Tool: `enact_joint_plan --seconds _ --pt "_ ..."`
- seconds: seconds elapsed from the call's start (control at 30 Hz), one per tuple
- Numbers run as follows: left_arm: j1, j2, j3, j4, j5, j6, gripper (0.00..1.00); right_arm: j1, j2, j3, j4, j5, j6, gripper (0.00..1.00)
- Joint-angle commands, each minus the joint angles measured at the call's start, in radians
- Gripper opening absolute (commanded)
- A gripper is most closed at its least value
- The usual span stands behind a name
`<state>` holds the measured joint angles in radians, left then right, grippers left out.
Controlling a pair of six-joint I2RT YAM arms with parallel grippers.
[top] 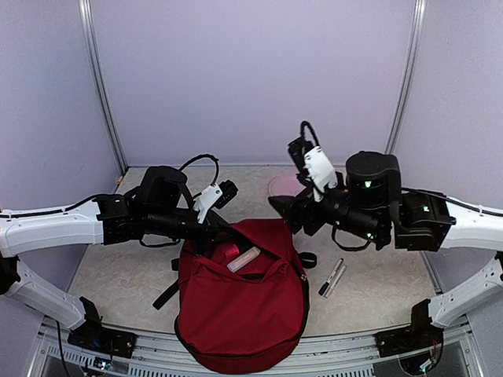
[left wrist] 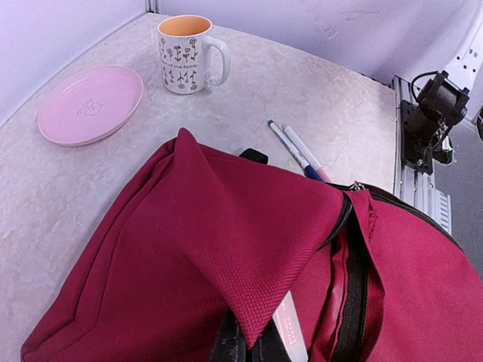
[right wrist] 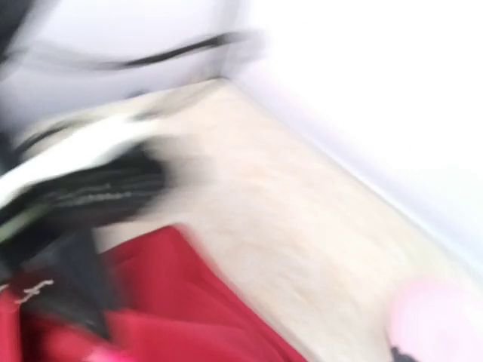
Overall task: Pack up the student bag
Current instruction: Place the pen in the lower front pocket of the bag, then move the pen to the center of the board.
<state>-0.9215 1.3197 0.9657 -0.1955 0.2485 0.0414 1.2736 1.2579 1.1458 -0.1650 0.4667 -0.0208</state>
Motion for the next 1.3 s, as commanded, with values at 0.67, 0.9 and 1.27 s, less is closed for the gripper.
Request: enact_joint_plan --seconds 0.67,0.9,1.27 --pt "0.004 0.012 0.022 0.042 0.025 -0.008 0.00 -0.452 0.015 -0.496 -0.427 -0.228 0.959 0.75" --pt "0.004 0.011 0.024 0.041 0.025 -0.008 0.00 -0.464 0.117 -0.463 -0.387 -0.255 0.898 0.66" --pt "0.004 0.003 0.023 0.041 0.032 -0.008 0.00 -0.469 0.152 -0.484 -0.475 -0.217 0.891 0.51"
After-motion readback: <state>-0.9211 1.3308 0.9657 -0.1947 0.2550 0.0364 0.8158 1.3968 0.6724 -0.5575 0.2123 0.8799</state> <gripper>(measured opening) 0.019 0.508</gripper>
